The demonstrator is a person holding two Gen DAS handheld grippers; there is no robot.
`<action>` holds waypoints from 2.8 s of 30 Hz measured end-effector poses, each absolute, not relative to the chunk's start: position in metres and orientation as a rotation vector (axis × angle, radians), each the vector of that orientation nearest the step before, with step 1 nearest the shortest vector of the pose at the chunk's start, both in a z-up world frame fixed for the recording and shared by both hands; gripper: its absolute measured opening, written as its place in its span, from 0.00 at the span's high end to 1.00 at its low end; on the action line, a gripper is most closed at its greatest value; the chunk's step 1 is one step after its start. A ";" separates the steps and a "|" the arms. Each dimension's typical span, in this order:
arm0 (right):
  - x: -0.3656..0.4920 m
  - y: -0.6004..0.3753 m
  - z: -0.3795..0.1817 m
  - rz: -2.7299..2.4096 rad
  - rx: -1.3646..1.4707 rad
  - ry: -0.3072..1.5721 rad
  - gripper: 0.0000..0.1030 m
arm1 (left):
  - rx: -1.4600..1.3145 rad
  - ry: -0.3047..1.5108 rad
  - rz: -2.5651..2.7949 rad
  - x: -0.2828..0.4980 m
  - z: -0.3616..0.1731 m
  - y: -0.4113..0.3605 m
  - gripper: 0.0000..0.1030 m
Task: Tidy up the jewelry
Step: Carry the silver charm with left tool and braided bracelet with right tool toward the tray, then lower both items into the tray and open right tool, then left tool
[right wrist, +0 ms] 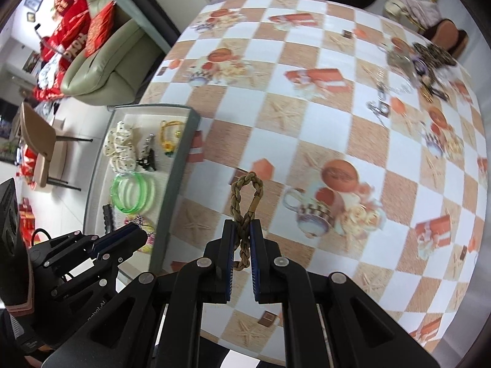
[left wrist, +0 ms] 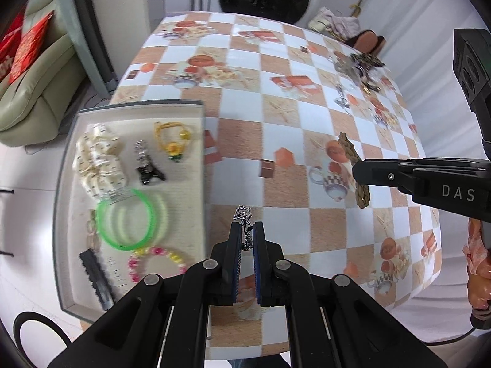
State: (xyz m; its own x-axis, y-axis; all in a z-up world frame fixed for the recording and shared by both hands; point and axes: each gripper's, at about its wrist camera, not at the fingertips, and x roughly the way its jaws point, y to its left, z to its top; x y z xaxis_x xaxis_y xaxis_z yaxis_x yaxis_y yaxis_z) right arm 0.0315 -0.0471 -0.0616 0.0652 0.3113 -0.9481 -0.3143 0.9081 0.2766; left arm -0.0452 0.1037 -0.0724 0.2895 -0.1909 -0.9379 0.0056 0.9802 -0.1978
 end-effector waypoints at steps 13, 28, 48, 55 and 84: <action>0.030 0.030 -0.064 0.620 -0.090 1.436 0.90 | -0.244 1.266 0.044 -0.068 -0.077 0.182 0.89; 0.022 0.100 -0.092 0.740 -0.170 1.483 0.90 | -0.317 1.318 0.143 -0.093 -0.115 0.222 0.89; 0.034 0.127 -0.141 0.701 -0.202 1.554 0.90 | -0.288 1.365 0.177 -0.076 -0.156 0.226 0.89; 0.036 0.131 -0.155 0.692 -0.216 1.570 0.90 | -0.286 1.378 0.183 -0.074 -0.165 0.227 0.89; 0.038 0.137 -0.177 0.694 -0.230 1.608 0.85 | -0.194 1.404 0.194 -0.062 -0.172 0.218 0.89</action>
State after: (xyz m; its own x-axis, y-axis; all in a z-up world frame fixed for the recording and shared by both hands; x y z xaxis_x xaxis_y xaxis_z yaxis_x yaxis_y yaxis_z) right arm 0.0377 0.1368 -0.1774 -0.1738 0.2438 -0.9541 -0.5273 0.7952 0.2992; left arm -0.0616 0.2182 -0.1717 0.1557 0.0201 -0.9876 -0.2488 0.9684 -0.0195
